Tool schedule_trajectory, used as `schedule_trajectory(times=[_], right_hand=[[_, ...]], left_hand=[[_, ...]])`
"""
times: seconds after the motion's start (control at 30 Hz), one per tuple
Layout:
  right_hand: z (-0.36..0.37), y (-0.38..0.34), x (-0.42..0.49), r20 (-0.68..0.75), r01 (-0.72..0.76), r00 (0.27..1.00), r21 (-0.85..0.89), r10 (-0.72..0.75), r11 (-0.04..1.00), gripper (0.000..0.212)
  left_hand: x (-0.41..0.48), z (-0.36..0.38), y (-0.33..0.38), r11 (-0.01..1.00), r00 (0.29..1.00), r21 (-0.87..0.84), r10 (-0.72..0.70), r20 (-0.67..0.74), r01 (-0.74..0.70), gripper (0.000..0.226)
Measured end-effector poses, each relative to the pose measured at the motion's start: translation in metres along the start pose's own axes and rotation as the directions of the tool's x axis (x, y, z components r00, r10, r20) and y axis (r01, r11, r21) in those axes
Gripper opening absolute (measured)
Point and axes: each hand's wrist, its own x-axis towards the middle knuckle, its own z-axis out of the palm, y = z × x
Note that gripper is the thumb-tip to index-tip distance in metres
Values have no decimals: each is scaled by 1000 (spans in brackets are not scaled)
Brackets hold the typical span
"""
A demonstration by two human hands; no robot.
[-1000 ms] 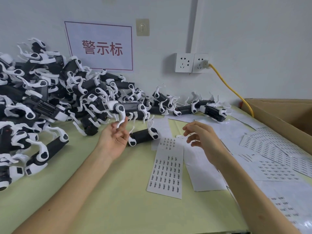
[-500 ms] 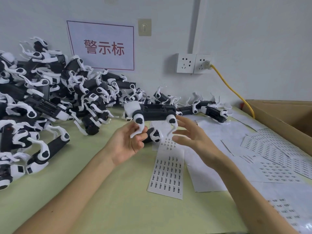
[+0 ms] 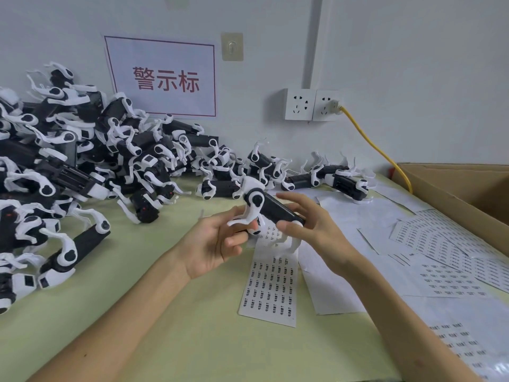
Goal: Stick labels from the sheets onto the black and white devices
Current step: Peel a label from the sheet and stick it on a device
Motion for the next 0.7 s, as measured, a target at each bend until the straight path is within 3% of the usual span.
schedule_trajectory(times=[0.1,0.27,0.4,0.5,0.6,0.7], right_hand=[[1,1,2,-54,-48,997,32,49,998,34],[-6,-1,3,-90,-175,978,144,189,974,40],[-5,-1,4,-28,-226,971,231,238,946,40],[-5,0,2,104,-244,969,218,226,945,37],[-3,3,0,244,-289,937,149,248,945,41],[-1,2,-1,263,-279,933,97,246,955,46]], left_hand=[[0,0,-2,999,997,41,-24,72,21,40],[4,-2,-11,985,987,171,-20,161,-8,41],[8,-5,-17,943,987,329,0,161,-53,59],[8,-5,-22,902,983,426,-9,186,-72,58],[8,-1,-31,806,996,586,32,86,-76,48],[11,0,-37,778,988,626,133,-80,-54,50]])
